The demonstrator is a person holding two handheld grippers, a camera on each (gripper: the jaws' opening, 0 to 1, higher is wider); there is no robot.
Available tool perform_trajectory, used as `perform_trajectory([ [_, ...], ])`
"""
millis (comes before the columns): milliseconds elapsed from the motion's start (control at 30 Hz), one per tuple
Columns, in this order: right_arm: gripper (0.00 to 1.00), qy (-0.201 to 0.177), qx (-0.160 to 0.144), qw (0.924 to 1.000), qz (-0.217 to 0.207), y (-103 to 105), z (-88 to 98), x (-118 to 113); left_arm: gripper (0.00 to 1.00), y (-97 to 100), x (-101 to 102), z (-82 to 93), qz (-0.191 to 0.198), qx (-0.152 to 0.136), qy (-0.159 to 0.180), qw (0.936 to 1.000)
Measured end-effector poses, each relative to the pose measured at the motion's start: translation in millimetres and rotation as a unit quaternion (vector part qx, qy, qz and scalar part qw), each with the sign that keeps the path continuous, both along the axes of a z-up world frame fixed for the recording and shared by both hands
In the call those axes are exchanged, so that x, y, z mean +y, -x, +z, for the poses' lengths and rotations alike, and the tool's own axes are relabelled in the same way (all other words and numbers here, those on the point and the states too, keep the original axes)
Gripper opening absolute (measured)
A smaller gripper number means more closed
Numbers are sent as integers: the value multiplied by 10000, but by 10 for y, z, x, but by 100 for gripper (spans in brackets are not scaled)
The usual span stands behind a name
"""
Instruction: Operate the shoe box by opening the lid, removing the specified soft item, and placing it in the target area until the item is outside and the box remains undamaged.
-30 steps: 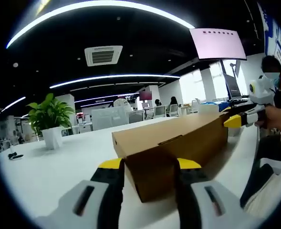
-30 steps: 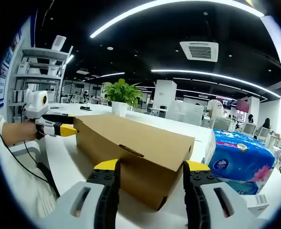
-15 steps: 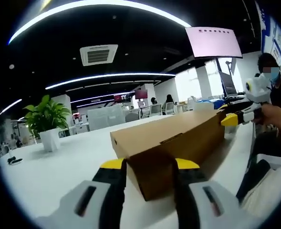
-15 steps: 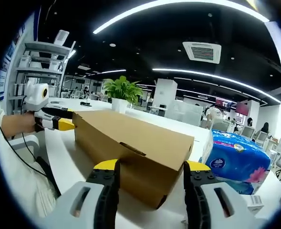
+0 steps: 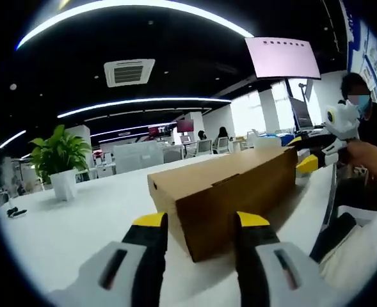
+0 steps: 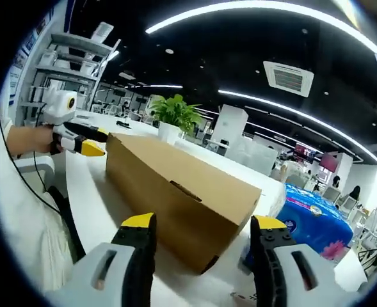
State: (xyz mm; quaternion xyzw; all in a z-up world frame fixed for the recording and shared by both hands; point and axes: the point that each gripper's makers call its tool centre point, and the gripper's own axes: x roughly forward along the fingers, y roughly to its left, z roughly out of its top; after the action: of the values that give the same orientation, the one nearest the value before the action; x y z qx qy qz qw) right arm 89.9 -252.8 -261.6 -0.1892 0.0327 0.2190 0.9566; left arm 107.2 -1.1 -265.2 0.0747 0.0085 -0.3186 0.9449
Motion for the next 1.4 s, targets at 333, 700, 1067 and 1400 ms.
perform_trajectory([
  [333, 55, -900, -427, 9942, 401, 140, 588, -43, 44, 20, 297, 486, 16, -855, -251, 9960],
  [700, 55, -996, -1095, 9889, 139, 216, 1202, -266, 47, 118, 926, 1111, 420, -1014, 162, 9938],
  [1067, 53, -609, -1038, 9927, 68, 197, 1032, -86, 52, -22, 875, 903, 405, -798, 384, 9953],
  [1400, 54, -332, -916, 9949, -243, 232, 869, -173, 53, -52, 694, 725, 23, -508, 150, 9986],
])
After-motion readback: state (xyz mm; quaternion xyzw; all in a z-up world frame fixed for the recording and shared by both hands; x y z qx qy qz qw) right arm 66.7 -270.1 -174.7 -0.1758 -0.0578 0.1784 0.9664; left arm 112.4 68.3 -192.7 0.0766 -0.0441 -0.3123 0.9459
